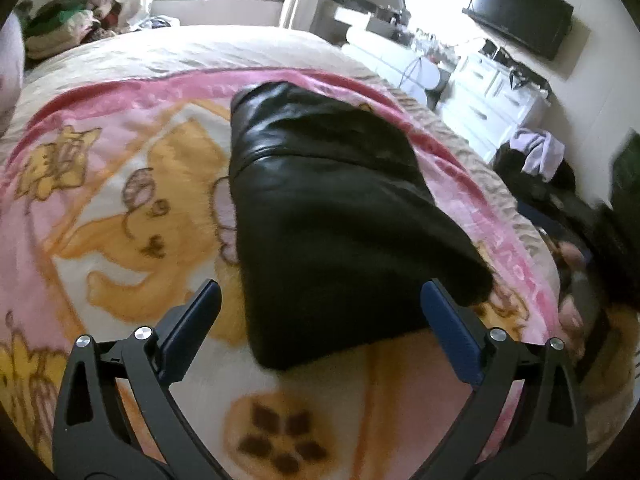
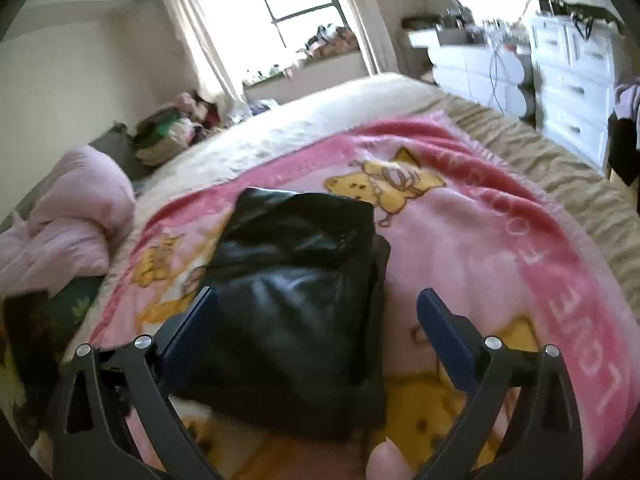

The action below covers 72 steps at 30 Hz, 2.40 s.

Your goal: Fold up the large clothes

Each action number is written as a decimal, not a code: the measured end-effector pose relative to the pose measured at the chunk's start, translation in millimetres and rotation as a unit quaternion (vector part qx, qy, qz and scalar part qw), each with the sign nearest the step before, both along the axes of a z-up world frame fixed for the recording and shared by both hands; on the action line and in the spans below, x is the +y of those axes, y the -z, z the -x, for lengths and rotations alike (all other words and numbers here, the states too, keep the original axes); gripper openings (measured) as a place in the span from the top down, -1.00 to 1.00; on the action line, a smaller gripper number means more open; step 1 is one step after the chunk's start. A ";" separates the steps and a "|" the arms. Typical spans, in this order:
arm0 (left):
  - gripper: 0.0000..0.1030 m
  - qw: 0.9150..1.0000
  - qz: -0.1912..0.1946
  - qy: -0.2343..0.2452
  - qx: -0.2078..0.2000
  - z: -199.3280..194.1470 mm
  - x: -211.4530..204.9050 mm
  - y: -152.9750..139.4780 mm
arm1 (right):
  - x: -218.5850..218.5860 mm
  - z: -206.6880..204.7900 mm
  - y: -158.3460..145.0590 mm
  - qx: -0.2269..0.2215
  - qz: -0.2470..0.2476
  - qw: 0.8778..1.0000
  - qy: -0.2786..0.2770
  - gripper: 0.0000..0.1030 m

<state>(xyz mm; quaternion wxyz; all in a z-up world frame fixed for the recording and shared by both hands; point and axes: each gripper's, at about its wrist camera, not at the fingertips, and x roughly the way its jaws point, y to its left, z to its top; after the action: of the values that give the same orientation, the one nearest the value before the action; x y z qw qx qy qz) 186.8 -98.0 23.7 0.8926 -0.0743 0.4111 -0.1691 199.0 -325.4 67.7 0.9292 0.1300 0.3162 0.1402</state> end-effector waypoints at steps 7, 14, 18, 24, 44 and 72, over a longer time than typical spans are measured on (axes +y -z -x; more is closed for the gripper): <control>-0.82 0.999 -0.001 -0.025 -0.029 54.2 14.0 2.9 | 11.1 81.6 13.6 -0.031 0.034 0.999 0.015 -0.92; -0.82 0.998 -0.018 -0.045 -0.050 86.6 22.5 14.4 | 36.3 121.6 42.5 -0.048 0.101 0.994 0.011 -0.92; -0.82 0.997 -0.025 -0.045 -0.058 98.7 22.7 18.1 | 37.1 125.8 53.3 -0.039 0.106 0.994 0.012 -0.92; -0.82 0.998 -0.014 -0.049 -0.049 101.6 25.8 22.0 | 36.8 127.6 53.5 -0.041 0.108 0.993 0.017 -0.92; -0.82 0.996 -0.035 -0.060 -0.051 105.6 23.8 21.0 | 34.6 128.5 59.8 -0.027 0.109 0.993 0.018 -0.92; -0.82 0.996 -0.044 -0.065 -0.048 105.6 27.6 21.7 | 36.0 128.3 63.0 -0.024 0.111 0.993 0.018 -0.92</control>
<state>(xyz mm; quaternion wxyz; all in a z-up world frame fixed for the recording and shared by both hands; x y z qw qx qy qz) 81.2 -70.5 2.0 0.9227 -0.0537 0.3695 -0.0957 70.7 -289.4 4.7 0.9475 0.0280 0.3054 0.0908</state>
